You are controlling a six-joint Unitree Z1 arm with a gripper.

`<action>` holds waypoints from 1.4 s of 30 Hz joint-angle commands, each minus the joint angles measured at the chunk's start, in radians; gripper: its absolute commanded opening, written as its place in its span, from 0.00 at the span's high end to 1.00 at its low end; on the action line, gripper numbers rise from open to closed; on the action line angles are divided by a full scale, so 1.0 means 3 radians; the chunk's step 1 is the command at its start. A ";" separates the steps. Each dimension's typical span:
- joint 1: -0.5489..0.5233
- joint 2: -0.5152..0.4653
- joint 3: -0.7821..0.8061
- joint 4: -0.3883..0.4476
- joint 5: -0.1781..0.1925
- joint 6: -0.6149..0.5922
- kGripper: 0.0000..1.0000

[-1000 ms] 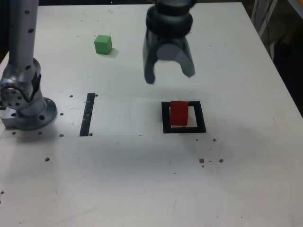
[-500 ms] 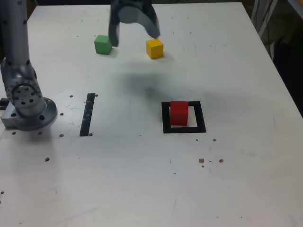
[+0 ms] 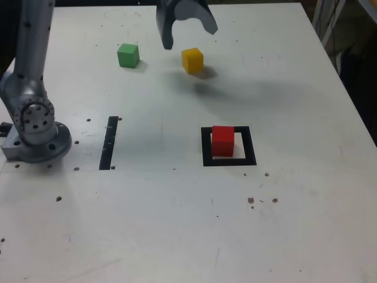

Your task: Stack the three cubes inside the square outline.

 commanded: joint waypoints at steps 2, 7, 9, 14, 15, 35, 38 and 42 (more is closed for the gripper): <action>0.0046 0.0114 -0.0068 -0.0027 -0.0021 -0.0039 0.06; 0.0062 0.0295 -0.0124 -0.0057 -0.0058 -0.0084 0.07; 0.0058 0.0343 -0.0124 -0.0085 -0.0060 -0.0104 0.08; 0.0058 0.0483 -0.0129 -0.0183 -0.0039 -0.0159 0.12; 0.0061 0.0515 -0.0129 -0.0207 -0.0036 -0.0164 0.13; 0.0068 0.0572 -0.0159 -0.0335 -0.0099 -0.0197 0.59; 0.0075 0.0553 -0.0148 -0.0370 -0.0135 -0.0197 0.66; 0.0078 0.0511 -0.0118 -0.0462 -0.0170 -0.0195 0.78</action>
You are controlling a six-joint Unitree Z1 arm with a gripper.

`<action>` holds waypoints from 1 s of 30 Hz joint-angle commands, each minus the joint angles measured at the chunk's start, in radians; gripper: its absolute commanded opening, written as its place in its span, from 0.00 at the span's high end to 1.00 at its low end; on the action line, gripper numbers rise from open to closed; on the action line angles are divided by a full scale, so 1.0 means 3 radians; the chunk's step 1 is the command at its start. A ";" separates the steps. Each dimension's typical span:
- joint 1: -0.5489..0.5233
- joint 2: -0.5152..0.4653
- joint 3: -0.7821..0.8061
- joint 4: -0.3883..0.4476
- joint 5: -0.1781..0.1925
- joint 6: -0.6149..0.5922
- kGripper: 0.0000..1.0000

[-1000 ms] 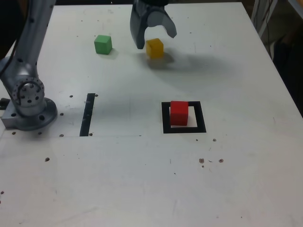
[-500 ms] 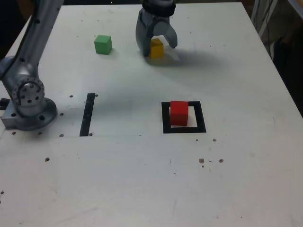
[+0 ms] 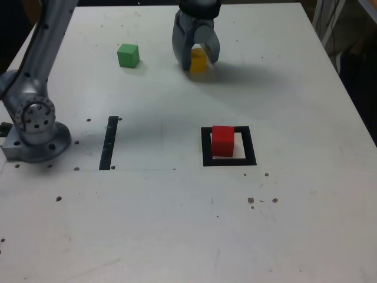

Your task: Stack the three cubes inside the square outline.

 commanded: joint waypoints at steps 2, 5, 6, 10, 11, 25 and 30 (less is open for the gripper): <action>0.0010 -0.0076 0.0036 -0.0088 -0.0022 -0.0003 0.82; 0.0010 -0.0128 0.0049 -0.0086 -0.0018 -0.0002 0.83; 0.0006 -0.0149 0.0047 -0.0060 -0.0015 -0.0002 0.83; -0.0040 -0.0238 0.0035 0.0120 -0.0009 -0.0002 0.85; -0.0059 -0.0252 0.0035 0.0162 -0.0010 -0.0002 0.85; -0.1214 -0.0862 0.0060 0.0610 -0.0076 -0.0088 0.87; -0.1954 -0.1056 0.0128 0.0732 -0.0185 -0.0366 0.87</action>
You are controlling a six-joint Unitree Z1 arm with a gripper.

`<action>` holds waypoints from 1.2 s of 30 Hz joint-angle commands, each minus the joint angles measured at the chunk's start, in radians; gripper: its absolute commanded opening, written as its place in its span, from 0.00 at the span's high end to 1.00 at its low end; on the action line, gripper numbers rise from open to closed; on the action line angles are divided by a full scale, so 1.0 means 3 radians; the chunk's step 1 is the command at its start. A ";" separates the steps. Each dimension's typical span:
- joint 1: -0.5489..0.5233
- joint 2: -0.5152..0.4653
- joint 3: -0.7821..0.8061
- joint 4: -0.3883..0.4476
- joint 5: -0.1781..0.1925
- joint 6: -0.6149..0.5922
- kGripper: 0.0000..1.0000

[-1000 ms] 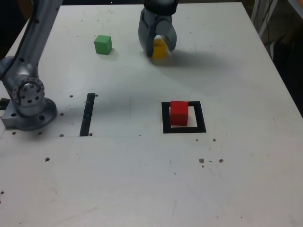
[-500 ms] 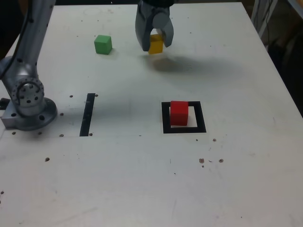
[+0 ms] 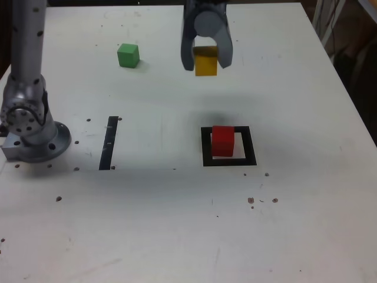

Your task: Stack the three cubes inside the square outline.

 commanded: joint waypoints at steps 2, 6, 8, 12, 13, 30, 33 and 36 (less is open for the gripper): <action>-0.0652 -0.0043 0.0001 0.0044 -0.0021 -0.0216 0.87; -0.0981 0.0036 -0.0009 0.0040 -0.0037 -0.0492 0.87; -0.1083 0.0109 -0.0032 0.0024 -0.0042 -0.0592 0.87; -0.1198 0.0286 -0.0096 -0.0012 -0.0060 -0.0716 0.87; -0.1213 0.0323 -0.0099 -0.0025 -0.0060 -0.0734 0.87; -0.1133 0.0366 0.0192 -0.0338 0.0004 -0.0762 0.86; -0.1118 0.0372 0.0241 -0.0416 -0.0008 -0.0761 0.86; -0.1118 0.0384 0.0249 -0.0450 -0.0012 -0.0759 0.86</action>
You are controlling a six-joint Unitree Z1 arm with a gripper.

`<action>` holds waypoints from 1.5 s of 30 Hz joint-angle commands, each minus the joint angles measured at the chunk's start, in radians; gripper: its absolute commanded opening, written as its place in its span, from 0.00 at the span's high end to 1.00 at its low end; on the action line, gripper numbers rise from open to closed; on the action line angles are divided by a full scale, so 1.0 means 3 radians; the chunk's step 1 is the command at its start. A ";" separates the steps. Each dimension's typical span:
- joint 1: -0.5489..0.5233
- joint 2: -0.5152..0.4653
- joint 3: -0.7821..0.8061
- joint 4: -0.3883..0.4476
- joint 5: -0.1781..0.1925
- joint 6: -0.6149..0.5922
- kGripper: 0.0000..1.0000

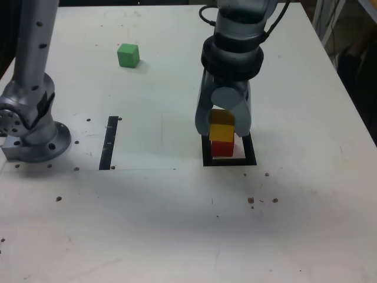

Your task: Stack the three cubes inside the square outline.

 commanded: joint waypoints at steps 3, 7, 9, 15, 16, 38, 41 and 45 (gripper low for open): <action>0.0007 -0.0005 -0.0004 -0.0014 -0.0004 0.0008 0.83; 0.0015 -0.0006 -0.0005 -0.0005 0.0001 0.0008 0.76; 0.0026 -0.0004 0.0002 0.0000 0.0003 0.0008 0.75; 0.0059 0.0006 0.0011 0.0000 0.0024 0.0015 0.66; 0.0061 0.0009 0.0011 0.0002 0.0027 0.0017 0.63; 0.0094 -0.0068 0.0081 -0.0006 0.0108 0.0000 0.01; 0.0094 -0.0135 0.0072 -0.0004 0.0128 -0.0012 0.01; 0.0094 -0.0160 0.0071 -0.0016 0.0113 -0.0012 0.01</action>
